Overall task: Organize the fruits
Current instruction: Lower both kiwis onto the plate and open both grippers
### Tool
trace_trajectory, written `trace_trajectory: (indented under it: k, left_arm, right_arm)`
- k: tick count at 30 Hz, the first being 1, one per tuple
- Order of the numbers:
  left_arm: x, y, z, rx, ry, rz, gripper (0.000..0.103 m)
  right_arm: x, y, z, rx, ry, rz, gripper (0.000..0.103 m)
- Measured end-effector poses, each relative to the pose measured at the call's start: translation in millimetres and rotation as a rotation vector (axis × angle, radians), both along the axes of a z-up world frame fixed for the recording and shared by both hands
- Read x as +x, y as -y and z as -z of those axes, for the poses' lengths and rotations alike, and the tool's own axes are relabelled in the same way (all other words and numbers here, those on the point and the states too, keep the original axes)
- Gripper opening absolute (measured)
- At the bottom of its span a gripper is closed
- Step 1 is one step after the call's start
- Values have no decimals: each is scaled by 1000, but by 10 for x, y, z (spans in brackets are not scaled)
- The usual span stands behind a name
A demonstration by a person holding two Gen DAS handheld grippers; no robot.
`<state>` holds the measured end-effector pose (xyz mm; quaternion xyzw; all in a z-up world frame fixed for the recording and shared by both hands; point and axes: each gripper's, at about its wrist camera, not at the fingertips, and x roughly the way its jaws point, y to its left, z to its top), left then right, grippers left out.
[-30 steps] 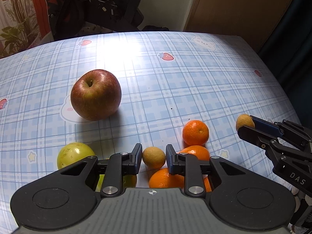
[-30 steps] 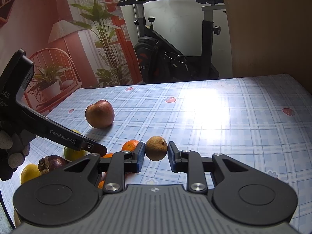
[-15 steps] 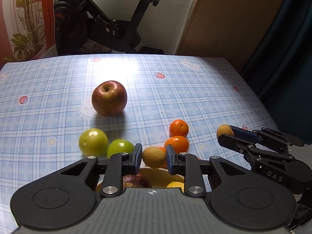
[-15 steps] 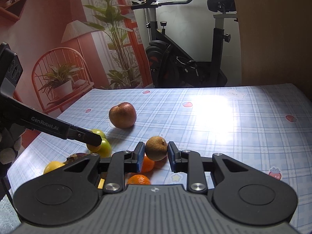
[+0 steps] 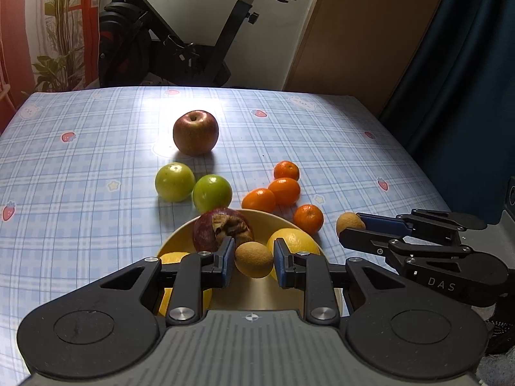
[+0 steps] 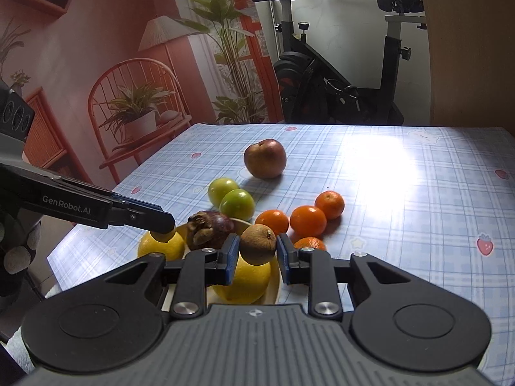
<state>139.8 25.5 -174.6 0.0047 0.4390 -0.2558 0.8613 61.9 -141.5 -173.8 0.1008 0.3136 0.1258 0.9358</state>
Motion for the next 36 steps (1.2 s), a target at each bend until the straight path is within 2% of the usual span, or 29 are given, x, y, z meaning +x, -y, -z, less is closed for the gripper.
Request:
trace_trajectory:
  k: [9, 14, 22, 36]
  left_arm:
    - [-116, -16, 223, 10, -37, 12, 28]
    - [-72, 54, 366, 48, -59, 28, 28]
    - [72, 49, 493, 62, -82, 4, 28]
    - [155, 115, 619, 74, -95, 19, 28]
  right_arm:
    - [-41, -246, 184, -80, -102, -56, 28]
    - [-12, -303, 302, -100, -140, -86, 28]
    - [94, -315, 390, -126, -150, -95, 28]
    - [185, -312, 445, -144, -149, -88, 28]
